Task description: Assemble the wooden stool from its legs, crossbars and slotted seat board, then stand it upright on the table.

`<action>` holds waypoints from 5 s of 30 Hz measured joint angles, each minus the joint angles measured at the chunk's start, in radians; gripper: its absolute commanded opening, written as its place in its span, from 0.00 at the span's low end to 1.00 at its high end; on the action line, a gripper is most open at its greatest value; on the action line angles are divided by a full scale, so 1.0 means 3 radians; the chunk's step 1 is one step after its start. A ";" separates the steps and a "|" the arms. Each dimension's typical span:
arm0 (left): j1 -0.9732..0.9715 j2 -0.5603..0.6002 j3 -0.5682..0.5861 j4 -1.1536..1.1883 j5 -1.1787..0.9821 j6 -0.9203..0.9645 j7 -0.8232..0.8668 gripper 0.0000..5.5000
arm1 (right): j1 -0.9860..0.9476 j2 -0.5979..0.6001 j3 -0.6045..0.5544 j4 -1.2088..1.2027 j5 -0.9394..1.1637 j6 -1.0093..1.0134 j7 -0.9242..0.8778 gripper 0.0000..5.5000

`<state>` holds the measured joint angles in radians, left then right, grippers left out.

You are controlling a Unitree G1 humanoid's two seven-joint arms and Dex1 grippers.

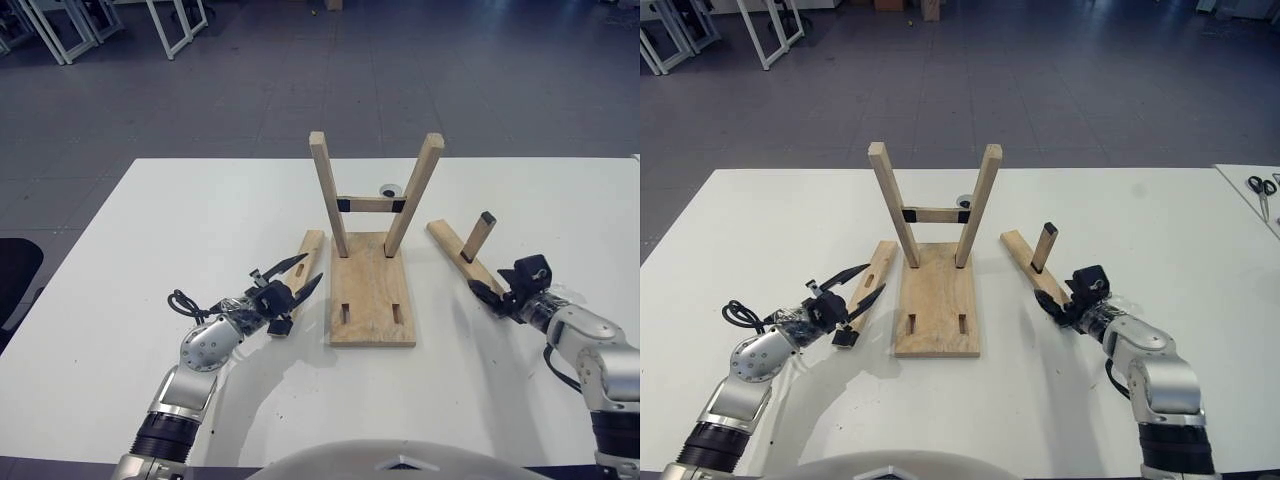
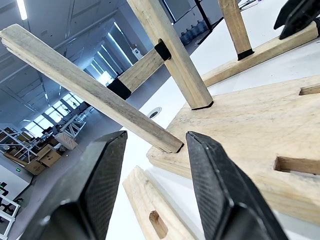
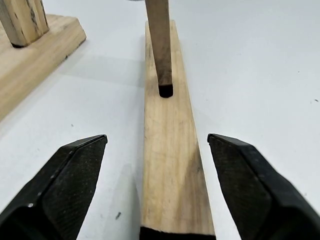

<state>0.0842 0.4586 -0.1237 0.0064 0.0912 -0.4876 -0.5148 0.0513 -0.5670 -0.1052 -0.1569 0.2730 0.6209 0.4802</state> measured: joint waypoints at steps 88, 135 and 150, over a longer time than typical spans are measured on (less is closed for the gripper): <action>-0.1255 0.0008 0.0950 -0.1243 -0.5267 0.4220 0.0186 0.37 | -0.0738 -0.0235 0.0170 -0.1053 0.3220 0.1005 0.0491 0.59; -0.1070 0.0531 -0.0798 0.0234 -0.1650 0.1262 -0.1994 0.37 | -0.0083 -0.0754 0.1071 -0.0735 0.0740 0.0186 0.1405 0.59; -0.1431 0.0464 -0.1253 0.0463 -0.1559 0.1021 -0.1497 0.37 | -0.1807 -0.0334 -0.0101 -0.0293 0.1075 0.0242 0.0310 0.59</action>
<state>-0.3450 0.5978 -0.4997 0.1454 -0.3765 -0.1812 -0.9640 -0.4908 -0.6671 -0.1354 -0.2447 0.5954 0.6935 0.5732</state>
